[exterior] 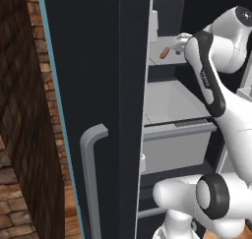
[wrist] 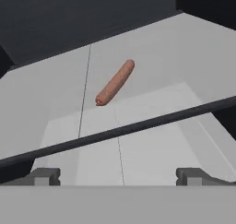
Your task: Move the hot dog bun to the plate on the dining table and place the condiment next to that plate. Then navigate to the fridge and take the sausage and place it on the plate as well.
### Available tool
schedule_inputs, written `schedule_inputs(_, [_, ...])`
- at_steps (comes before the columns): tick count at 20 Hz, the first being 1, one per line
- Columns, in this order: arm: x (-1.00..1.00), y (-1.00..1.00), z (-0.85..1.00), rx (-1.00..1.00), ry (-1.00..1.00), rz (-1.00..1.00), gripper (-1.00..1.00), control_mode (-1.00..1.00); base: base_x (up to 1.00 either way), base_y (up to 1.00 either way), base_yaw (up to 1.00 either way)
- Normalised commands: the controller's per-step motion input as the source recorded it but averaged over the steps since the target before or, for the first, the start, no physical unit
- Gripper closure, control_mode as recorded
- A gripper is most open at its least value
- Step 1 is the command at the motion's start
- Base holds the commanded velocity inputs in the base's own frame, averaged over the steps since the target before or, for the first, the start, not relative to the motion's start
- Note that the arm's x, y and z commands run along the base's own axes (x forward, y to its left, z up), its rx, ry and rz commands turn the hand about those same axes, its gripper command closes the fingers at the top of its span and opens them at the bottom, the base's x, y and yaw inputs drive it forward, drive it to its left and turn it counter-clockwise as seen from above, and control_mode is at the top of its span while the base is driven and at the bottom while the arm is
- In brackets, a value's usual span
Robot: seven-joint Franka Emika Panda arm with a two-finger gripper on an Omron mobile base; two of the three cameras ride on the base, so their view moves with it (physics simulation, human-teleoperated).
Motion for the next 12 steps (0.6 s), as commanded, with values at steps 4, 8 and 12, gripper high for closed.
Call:
schedule_inputs(4, [0.91,0.13,-0.09,-0.02,0.11,-0.01,-1.0,-1.0,0.0,0.0,0.0])
schedule_inputs(8, [0.92,0.03,-0.06,0.0,0.11,-0.01,-1.0,-1.0,0.0,0.0,0.0])
schedule_inputs(12, [0.64,0.0,-0.14,0.0,0.11,-0.03,-1.0,-1.0,0.0,0.0,0.0])
